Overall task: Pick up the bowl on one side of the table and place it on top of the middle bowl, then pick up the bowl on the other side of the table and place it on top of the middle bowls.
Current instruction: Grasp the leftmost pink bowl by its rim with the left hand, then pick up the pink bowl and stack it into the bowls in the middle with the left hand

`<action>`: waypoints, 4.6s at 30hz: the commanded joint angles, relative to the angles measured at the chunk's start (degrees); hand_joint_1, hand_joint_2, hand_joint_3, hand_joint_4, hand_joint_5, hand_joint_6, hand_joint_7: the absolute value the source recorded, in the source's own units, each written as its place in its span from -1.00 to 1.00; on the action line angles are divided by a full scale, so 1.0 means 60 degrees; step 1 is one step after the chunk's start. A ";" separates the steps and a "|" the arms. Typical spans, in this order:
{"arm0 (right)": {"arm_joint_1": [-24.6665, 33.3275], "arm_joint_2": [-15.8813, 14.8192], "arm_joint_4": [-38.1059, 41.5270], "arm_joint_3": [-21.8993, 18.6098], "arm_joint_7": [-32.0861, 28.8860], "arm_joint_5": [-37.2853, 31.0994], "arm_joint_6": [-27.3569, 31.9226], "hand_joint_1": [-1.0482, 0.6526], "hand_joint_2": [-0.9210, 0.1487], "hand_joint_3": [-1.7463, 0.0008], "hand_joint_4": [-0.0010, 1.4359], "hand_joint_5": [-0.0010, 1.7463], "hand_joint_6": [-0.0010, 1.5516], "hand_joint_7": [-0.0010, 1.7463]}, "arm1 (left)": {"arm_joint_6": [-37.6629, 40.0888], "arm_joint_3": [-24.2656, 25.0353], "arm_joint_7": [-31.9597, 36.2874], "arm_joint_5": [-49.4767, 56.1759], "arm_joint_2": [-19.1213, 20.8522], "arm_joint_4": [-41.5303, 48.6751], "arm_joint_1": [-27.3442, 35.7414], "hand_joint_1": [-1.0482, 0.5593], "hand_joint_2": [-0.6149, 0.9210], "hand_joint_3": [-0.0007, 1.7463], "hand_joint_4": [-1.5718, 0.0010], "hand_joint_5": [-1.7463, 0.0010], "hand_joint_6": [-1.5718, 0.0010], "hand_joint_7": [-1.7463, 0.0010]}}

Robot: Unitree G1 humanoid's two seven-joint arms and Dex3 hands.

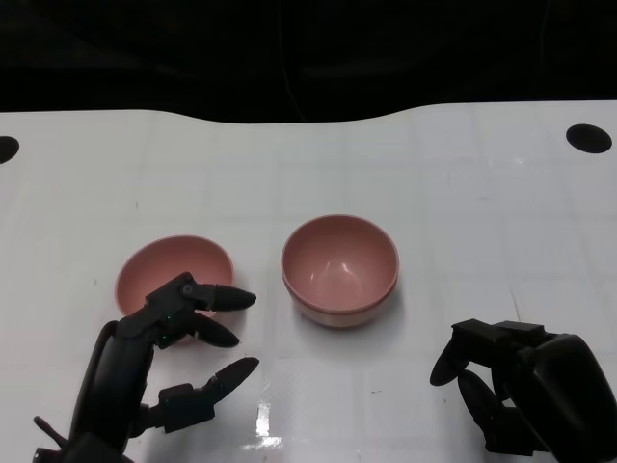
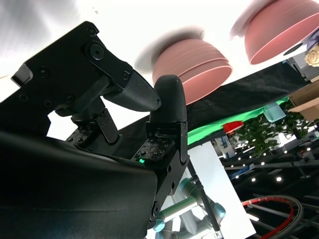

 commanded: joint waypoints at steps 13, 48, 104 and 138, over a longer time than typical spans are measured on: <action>0.0045 -0.0064 -0.0114 -0.0109 0.0035 0.0054 -0.0098 0.15 0.37 -0.76 0.37 1.00 0.09 0.77 | 0.0646 0.0002 0.0337 0.1057 0.0546 -0.0988 0.0122 -0.19 0.98 -0.91 0.43 0.05 0.40 0.63; 0.0138 0.0093 -0.0431 -0.0148 0.0196 0.0014 0.0240 0.14 0.38 -0.78 0.35 1.00 0.09 0.76 | 0.4965 -0.0616 -0.0055 0.4613 0.2344 -0.3427 -0.0484 -0.36 0.99 -1.00 0.87 0.30 0.62 0.98; 0.0473 0.0351 -0.1353 -0.0046 0.0483 -0.0271 0.0950 0.13 0.41 -0.76 0.35 1.00 0.11 0.74 | 0.5238 -0.3970 0.1144 0.6362 0.3426 0.2836 -0.4595 0.01 0.91 -0.46 -0.10 -1.00 0.00 -0.27; 0.0582 0.0336 -0.1369 -0.0013 0.0473 -0.0360 0.0899 0.12 0.41 -0.77 0.34 1.00 0.12 0.68 | 0.3474 -0.3788 0.2785 0.6238 0.2799 0.1970 -0.6192 0.03 0.43 0.19 -0.10 -1.00 -0.08 -0.49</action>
